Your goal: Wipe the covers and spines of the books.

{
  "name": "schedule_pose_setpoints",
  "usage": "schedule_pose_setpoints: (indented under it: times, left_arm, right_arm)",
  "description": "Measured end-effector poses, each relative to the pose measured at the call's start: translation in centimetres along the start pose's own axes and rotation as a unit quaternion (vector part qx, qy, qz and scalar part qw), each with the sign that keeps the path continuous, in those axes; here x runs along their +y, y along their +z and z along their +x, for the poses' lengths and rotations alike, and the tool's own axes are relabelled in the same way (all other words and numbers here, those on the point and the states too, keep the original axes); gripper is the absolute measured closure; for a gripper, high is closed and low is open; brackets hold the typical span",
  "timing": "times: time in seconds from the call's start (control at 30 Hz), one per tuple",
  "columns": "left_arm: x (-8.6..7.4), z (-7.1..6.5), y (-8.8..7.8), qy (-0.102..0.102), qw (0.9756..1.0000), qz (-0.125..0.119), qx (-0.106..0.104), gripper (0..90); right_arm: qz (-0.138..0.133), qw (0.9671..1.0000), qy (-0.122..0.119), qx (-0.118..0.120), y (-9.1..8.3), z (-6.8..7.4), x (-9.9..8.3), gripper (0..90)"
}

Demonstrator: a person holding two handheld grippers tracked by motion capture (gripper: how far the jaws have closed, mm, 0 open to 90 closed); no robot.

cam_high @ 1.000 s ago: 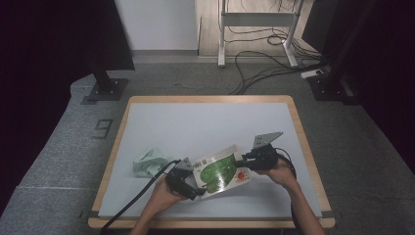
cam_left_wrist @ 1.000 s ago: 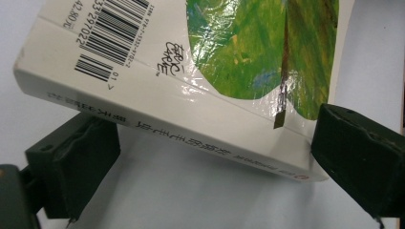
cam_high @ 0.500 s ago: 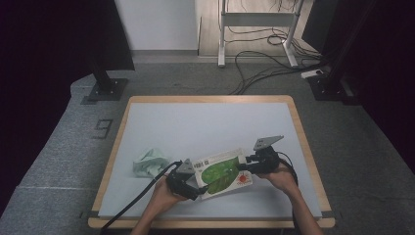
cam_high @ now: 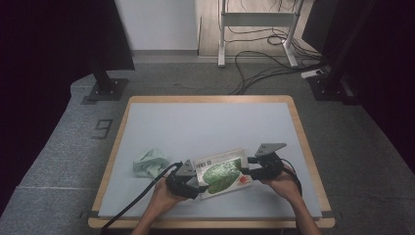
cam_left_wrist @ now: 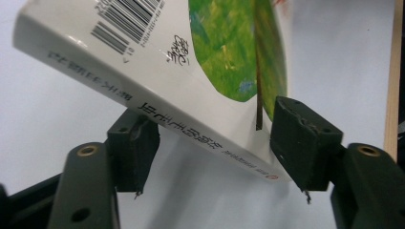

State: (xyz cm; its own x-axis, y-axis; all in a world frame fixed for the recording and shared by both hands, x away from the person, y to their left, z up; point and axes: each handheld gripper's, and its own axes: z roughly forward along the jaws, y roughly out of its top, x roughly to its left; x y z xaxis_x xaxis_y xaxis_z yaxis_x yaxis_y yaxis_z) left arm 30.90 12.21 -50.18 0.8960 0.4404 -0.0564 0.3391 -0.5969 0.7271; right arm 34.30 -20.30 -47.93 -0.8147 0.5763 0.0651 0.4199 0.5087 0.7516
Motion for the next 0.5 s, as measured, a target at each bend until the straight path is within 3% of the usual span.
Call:
schedule_pose_setpoints:
  times: [0.17, 0.37, 0.5]
  left_arm:
    - [0.1, 0.0, -0.4, 0.005, 0.9999, -0.01, -0.002, 42.6]
    - [0.2, 0.0, -0.7, 0.005, 0.9999, -0.013, -0.009, 46.2]
    - [0.2, 0.1, -0.8, 0.002, 0.9997, -0.016, -0.016, 48.8]
  right_arm:
    - [0.009, 0.9997, 0.022, 0.003, 0.5, -0.4, -0.4, 37.9]
    - [0.007, 0.9983, 0.045, 0.035, 1.4, -0.9, -0.7, 37.3]
    - [-0.003, 0.9976, 0.048, 0.049, 1.5, -0.9, -0.6, 39.6]
